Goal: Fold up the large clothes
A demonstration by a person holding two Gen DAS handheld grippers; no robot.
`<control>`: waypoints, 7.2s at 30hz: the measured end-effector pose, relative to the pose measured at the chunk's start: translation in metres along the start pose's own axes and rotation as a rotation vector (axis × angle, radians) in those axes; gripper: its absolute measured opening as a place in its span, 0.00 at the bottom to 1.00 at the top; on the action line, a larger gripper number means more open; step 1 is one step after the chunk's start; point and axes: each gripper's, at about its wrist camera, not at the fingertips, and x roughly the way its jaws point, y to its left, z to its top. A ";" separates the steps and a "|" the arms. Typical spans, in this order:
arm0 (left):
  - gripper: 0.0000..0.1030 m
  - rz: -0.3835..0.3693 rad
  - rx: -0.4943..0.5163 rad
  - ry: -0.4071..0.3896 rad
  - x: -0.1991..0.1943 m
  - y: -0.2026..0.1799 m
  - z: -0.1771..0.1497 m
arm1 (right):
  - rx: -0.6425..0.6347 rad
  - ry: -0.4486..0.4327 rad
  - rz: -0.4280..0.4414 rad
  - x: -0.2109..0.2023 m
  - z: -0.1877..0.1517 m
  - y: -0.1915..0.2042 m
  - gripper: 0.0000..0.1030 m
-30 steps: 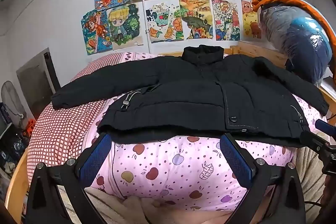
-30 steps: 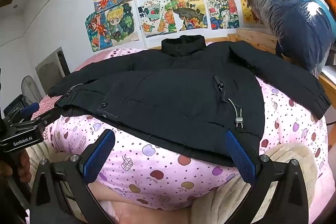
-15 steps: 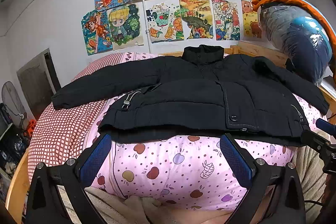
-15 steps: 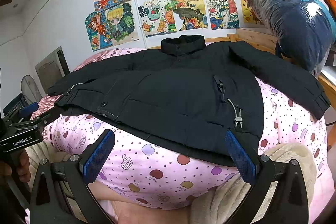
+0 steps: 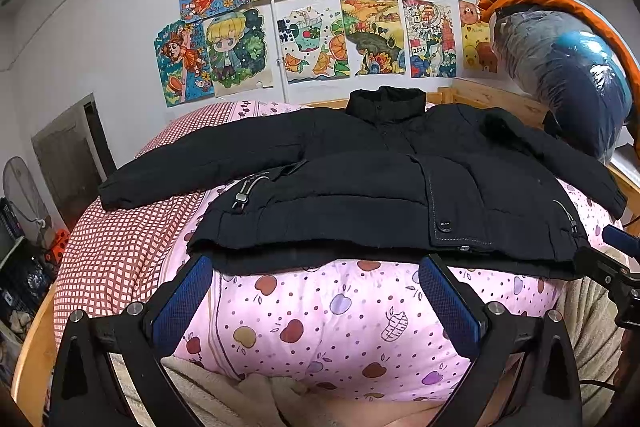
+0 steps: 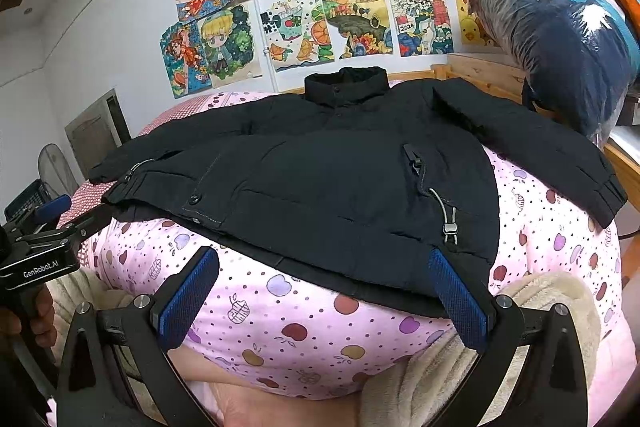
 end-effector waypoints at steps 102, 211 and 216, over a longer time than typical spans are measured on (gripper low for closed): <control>1.00 -0.382 0.246 0.328 0.346 -0.281 0.228 | 0.983 -0.203 -0.254 0.095 0.018 -0.237 0.99; 0.94 -0.258 -0.503 0.313 0.283 0.168 0.159 | -0.192 0.403 0.076 0.386 0.254 0.041 0.80; 0.98 -0.120 -0.696 0.309 0.224 0.229 0.095 | -0.318 0.453 0.206 0.393 0.239 0.122 0.81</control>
